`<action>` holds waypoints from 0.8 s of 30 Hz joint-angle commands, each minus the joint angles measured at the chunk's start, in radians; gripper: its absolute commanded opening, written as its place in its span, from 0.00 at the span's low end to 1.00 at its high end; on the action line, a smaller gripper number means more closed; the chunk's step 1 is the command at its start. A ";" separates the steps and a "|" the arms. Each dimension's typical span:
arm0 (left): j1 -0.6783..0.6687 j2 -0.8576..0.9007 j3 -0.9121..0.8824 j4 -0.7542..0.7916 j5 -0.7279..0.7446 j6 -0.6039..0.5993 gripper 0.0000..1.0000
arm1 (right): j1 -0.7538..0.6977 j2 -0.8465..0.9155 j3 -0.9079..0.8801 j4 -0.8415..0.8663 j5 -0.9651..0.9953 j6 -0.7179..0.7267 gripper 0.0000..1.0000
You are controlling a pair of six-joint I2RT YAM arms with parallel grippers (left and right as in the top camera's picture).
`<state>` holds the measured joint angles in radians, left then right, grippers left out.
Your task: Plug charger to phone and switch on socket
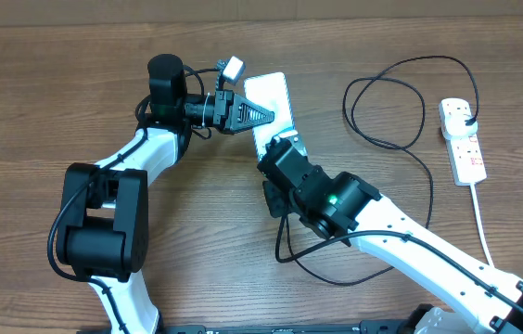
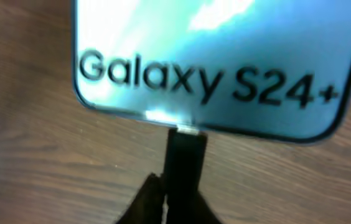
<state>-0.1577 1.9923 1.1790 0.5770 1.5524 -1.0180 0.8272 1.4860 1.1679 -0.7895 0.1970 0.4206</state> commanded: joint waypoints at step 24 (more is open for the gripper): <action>0.008 -0.003 0.018 0.012 0.007 0.040 0.04 | -0.005 -0.013 0.094 0.152 0.013 -0.070 0.34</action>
<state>-0.1238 1.9923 1.2007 0.5858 1.5223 -0.9909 0.8253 1.5002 1.1694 -0.6605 0.2253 0.3527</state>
